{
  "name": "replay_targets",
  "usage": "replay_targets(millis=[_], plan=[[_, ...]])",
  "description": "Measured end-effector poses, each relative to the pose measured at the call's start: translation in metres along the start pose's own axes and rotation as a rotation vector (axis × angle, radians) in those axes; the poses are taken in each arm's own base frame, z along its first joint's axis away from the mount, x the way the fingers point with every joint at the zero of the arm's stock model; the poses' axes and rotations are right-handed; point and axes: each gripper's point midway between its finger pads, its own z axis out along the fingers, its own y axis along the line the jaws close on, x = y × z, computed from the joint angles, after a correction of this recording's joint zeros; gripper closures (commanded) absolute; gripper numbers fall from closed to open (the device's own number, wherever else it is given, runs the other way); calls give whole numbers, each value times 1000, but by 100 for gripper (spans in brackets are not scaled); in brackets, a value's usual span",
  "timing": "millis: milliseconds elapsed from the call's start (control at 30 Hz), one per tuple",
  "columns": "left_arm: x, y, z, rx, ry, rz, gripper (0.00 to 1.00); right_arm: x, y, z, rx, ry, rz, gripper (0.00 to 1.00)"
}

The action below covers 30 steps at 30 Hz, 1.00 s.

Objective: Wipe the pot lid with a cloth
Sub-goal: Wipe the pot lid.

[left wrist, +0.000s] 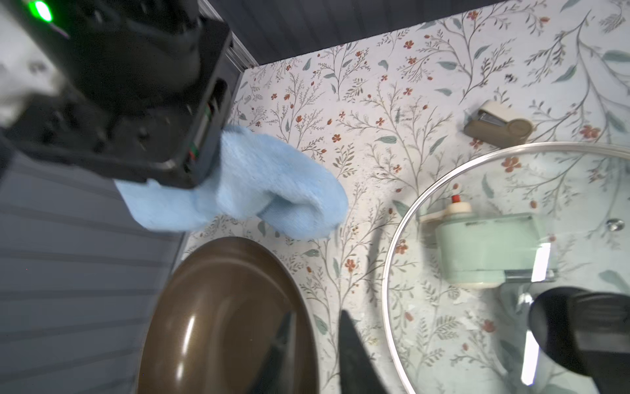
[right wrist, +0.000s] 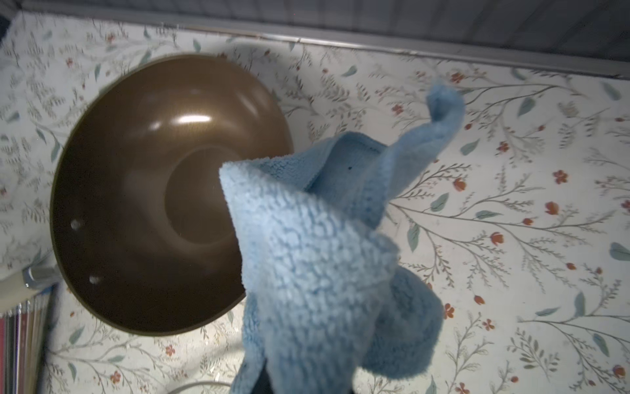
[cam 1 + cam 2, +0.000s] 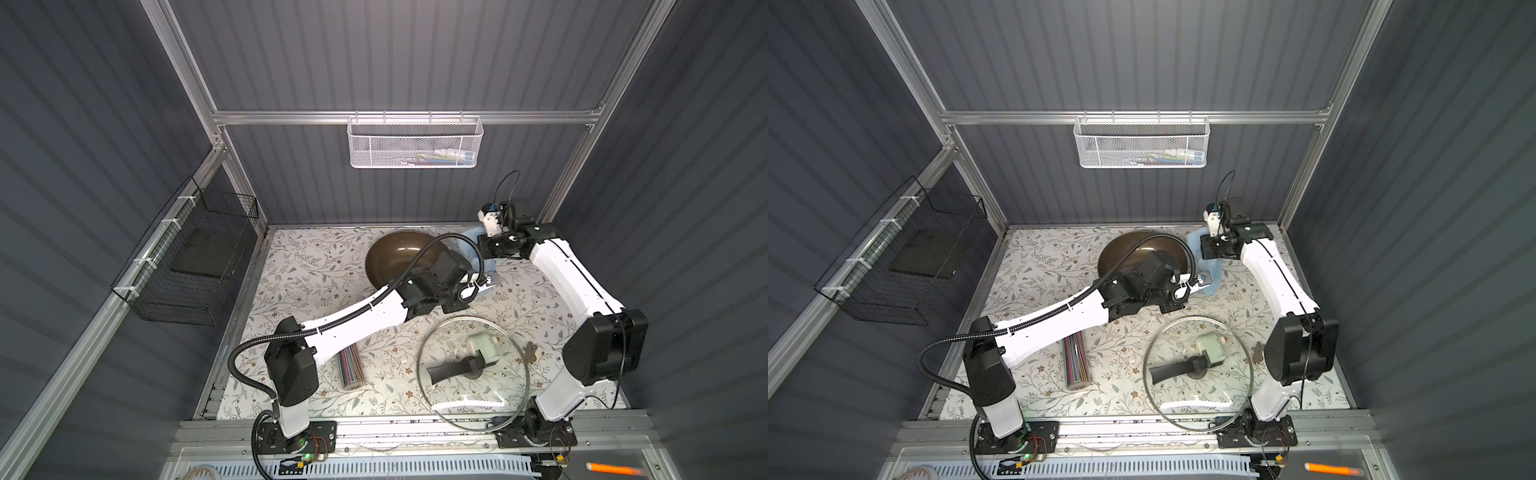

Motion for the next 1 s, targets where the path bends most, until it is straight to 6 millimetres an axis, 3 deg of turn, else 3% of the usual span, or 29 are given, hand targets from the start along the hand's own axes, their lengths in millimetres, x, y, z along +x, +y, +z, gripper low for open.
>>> replay_targets(millis=[67,267,367,500,767,1000], plan=[[-3,-14,-1,42,-2,1,37,-8,-5,-10,2,-40,26,100],[2,-54,8,159,69,-35,27,-14,-10,-17,-9,-80,80,100],[17,-78,20,197,136,-60,25,-14,-18,-17,-3,-86,116,100],[52,-99,31,205,232,-95,21,-14,-31,-19,19,-99,168,100],[69,-121,41,230,300,-91,22,29,-67,-37,102,-89,300,100],[67,-160,34,328,323,-77,20,52,-77,-57,135,-117,353,100]])
